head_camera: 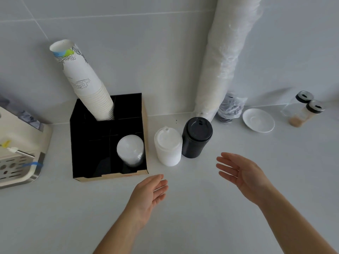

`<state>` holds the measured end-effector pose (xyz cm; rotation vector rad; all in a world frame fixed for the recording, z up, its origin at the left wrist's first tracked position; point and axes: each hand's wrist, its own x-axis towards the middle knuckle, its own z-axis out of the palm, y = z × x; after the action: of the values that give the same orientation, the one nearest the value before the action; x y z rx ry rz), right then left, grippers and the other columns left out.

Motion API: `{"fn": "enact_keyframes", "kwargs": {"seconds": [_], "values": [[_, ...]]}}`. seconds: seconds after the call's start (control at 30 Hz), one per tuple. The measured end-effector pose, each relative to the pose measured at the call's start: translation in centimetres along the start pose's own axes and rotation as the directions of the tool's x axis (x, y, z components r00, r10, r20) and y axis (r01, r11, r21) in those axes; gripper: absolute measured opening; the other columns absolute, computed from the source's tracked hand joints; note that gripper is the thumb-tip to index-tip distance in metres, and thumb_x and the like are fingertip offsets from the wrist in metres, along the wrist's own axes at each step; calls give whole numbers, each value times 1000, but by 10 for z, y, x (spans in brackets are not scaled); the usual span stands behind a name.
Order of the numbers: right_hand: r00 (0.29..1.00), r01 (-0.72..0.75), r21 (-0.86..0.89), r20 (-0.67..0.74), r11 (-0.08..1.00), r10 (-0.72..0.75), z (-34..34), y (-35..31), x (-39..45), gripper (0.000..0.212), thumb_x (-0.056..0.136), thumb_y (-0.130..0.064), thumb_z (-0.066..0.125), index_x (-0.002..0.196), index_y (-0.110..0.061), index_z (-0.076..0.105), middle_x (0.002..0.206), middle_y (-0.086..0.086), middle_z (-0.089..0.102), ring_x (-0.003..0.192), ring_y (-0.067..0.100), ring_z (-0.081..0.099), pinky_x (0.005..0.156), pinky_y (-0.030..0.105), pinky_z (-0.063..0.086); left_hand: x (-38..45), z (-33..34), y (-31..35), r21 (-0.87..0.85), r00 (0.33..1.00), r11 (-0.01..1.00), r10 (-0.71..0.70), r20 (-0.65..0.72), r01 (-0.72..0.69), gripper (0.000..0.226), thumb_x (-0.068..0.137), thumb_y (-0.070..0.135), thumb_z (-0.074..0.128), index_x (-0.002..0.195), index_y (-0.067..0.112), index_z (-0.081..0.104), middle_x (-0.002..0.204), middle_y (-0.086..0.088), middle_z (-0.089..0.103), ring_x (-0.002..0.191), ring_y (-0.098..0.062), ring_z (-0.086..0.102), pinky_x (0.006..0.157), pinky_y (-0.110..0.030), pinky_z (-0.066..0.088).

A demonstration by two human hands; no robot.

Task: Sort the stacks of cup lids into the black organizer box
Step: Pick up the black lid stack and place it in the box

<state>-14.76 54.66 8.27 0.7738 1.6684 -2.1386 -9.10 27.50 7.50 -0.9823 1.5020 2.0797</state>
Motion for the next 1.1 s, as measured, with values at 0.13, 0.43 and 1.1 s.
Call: {"fn": "enact_keyframes", "kwargs": {"seconds": [0.13, 0.43, 1.1], "values": [[997, 4, -61, 71, 998, 1, -13, -15, 23, 22, 98, -19, 58, 110, -9, 72, 113, 12, 76, 105, 29, 71, 91, 44, 54, 2, 35, -7, 25, 1000, 1000, 14, -13, -14, 21, 95, 20, 57, 110, 9, 65, 111, -10, 71, 105, -23, 67, 93, -37, 51], [986, 81, -192, 161, 978, -50, -10, -53, 55, 22, 97, -22, 60, 115, -13, 68, 118, 10, 70, 110, 27, 67, 94, 43, 53, 10, 81, 1, 3, 999, 999, 37, 3, -37, 20, 94, 25, 59, 111, 14, 64, 116, -4, 68, 107, -17, 65, 95, -34, 50], [886, 275, -506, 463, 817, -12, 50, -88, 126, 44, 69, -48, 78, 110, -45, 65, 134, -5, 62, 127, 14, 55, 110, 42, 43, 56, 134, 3, -86, 1000, 996, -2, -8, 1, 62, 93, 39, 58, 148, 20, 36, 127, 8, 49, 134, -14, 46, 111, -38, 40]]}}
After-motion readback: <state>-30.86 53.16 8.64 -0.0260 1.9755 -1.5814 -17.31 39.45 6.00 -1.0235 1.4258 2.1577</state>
